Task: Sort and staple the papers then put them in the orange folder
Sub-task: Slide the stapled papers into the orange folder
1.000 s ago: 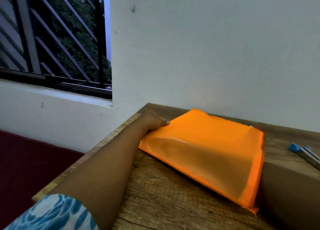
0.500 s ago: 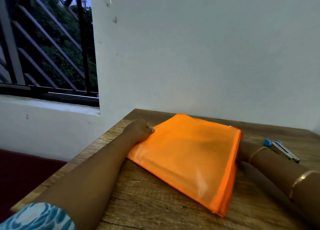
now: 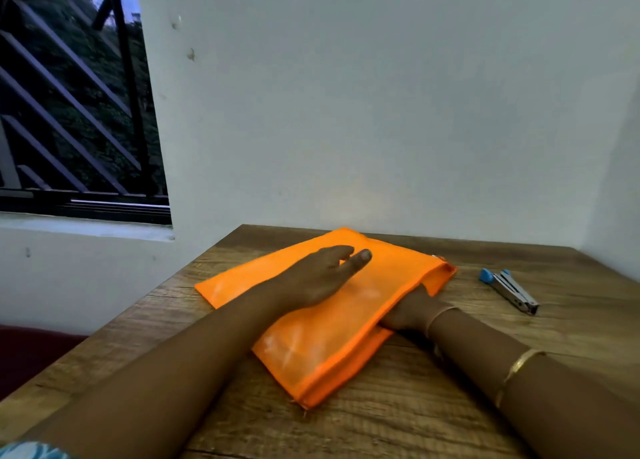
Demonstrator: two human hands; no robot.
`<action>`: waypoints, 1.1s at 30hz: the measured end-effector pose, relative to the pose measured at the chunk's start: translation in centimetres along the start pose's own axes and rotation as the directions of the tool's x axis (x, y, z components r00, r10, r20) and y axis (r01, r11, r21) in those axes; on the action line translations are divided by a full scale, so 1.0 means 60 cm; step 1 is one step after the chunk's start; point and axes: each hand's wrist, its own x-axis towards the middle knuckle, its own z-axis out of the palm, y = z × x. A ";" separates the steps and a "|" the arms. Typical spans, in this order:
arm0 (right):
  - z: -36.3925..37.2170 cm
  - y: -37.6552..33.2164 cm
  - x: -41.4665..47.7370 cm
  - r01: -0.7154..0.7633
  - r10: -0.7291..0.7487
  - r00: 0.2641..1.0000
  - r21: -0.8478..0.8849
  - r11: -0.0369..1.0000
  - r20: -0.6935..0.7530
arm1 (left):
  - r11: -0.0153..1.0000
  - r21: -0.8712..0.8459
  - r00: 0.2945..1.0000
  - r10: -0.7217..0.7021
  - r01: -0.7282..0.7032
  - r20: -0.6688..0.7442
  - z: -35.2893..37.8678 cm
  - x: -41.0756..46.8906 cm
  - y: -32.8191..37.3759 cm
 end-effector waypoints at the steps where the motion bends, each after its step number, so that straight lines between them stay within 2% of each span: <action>1: 0.000 0.009 0.002 0.037 -0.037 0.999 -0.001 0.999 -0.007 | 1.000 0.030 0.997 0.003 -0.005 0.072 0.011 -0.003 0.013; 4: -0.007 0.026 -0.006 0.071 -0.081 0.994 0.129 0.989 0.071 | 0.954 0.295 0.977 -0.017 -0.048 0.213 0.033 -0.017 0.022; 6: -0.022 0.040 -0.017 0.069 -0.087 0.994 0.227 0.971 0.068 | 0.914 0.404 0.962 -0.080 -0.033 0.261 0.043 -0.019 0.022; 8: -0.040 0.072 -0.021 -0.027 0.023 1.000 0.298 0.954 0.017 | 0.901 0.432 0.959 -0.097 -0.030 0.268 0.046 -0.020 0.029; 11: -0.056 0.115 -0.024 -0.100 0.151 0.984 0.396 0.913 -0.098 | 0.902 0.427 0.970 -0.050 -0.059 0.240 0.052 -0.023 0.039; 15: -0.060 0.141 -0.022 -0.149 0.355 0.882 0.530 0.835 -0.310 | 0.876 0.471 0.963 -0.030 -0.103 0.267 0.059 -0.020 0.053; 16: -0.059 0.141 -0.023 -0.164 0.385 0.844 0.502 0.849 -0.375 | 0.872 0.480 0.958 -0.047 -0.100 0.284 0.059 -0.018 0.055; 19: -0.059 0.128 -0.029 -0.332 0.358 0.742 0.154 0.931 -0.568 | 0.857 0.504 0.943 -0.072 -0.109 0.326 0.057 -0.019 0.053; 21: -0.056 0.121 -0.026 -0.343 0.305 0.733 0.057 0.938 -0.608 | 0.856 0.501 0.938 -0.062 -0.126 0.340 0.057 -0.025 0.044; 23: -0.047 0.120 -0.019 -0.314 0.265 0.782 0.010 0.949 -0.564 | 0.856 0.497 0.931 -0.053 -0.144 0.360 0.050 -0.032 0.033; 26: -0.034 0.128 -0.012 -0.303 0.310 0.882 0.076 0.950 -0.355 | 0.855 0.502 0.906 -0.105 -0.128 0.410 0.015 -0.042 0.008; 29: -0.035 0.124 -0.011 -0.314 0.336 0.915 0.130 0.941 -0.222 | 0.833 0.545 0.890 -0.174 -0.096 0.422 -0.028 -0.048 -0.026; 31: -0.044 0.112 -0.011 -0.273 0.328 0.928 0.277 0.921 -0.176 | 0.800 0.589 0.912 -0.150 -0.115 0.381 -0.042 -0.049 -0.043; 33: -0.051 0.102 -0.011 -0.235 0.331 0.935 0.477 0.847 -0.128 | 0.754 0.645 0.942 -0.116 -0.123 0.315 -0.048 -0.045 -0.064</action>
